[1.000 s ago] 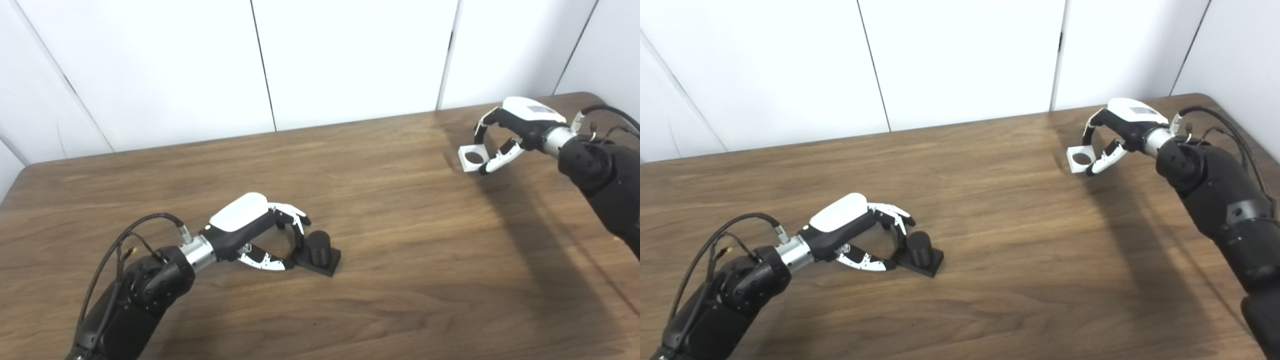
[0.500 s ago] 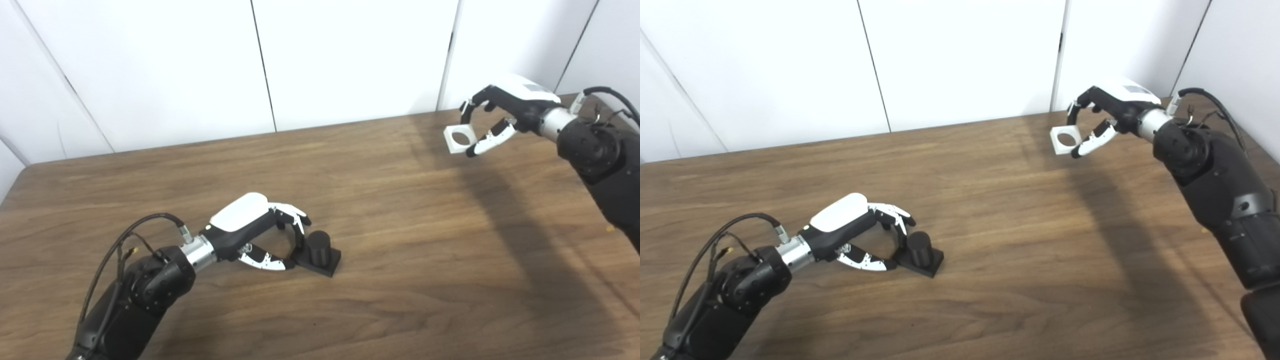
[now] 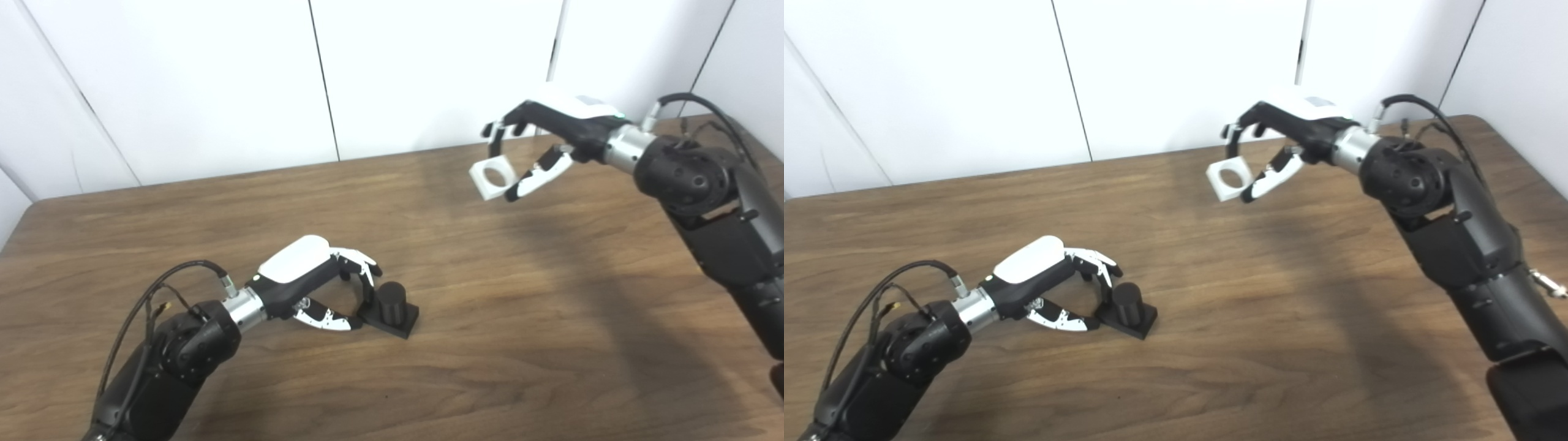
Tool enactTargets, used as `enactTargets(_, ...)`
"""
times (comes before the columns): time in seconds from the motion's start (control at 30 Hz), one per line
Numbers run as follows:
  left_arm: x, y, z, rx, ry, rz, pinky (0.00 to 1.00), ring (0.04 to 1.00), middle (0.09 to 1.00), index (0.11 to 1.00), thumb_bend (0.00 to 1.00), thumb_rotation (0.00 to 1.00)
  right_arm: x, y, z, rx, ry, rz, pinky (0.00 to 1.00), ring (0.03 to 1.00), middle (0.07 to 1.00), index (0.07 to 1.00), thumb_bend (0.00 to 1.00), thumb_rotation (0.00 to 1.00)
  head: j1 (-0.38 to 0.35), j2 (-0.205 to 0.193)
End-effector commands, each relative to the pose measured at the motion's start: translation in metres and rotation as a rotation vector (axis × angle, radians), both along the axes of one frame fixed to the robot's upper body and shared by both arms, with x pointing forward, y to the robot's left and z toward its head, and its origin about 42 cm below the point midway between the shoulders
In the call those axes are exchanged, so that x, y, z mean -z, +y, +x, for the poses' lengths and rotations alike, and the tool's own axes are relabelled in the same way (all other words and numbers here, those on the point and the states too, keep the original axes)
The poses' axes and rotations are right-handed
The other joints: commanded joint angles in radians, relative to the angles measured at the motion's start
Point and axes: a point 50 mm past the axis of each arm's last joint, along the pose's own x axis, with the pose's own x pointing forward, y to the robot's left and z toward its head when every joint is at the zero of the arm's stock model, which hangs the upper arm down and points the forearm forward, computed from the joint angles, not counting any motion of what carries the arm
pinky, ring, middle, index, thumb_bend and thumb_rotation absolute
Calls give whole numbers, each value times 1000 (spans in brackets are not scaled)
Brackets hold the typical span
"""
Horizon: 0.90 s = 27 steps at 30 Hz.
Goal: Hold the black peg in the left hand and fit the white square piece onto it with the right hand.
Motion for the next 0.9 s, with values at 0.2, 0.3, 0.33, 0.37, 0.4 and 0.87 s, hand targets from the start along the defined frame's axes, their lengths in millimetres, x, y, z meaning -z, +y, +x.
enactTargets(0.2,18,-1,-6,25,54,69,582,733,761,491,522,70,-43,44,-13,-142,-84,53,675,788,752,480,524,135,6,3)
enactTargets(0.3,18,-2,-7,24,56,73,586,736,763,491,521,71,-40,54,-17,-183,-67,60,667,794,760,480,524,136,13,6)
enactTargets(0.33,18,-2,-7,24,56,71,586,736,763,491,521,71,-39,57,-18,-196,-68,60,657,788,759,480,524,136,17,8)
enactTargets(0.37,18,-3,-7,24,58,71,589,739,764,491,521,71,-37,60,-19,-210,-68,63,647,781,757,480,524,136,21,9)
enactTargets(0.4,18,-3,-7,22,60,71,591,742,765,491,521,71,-36,63,-19,-223,-64,67,641,778,756,480,524,136,23,9)
enactTargets(0.87,18,-7,-7,22,62,72,590,743,763,491,521,71,-11,101,-27,-325,26,49,645,778,766,480,522,141,63,17)
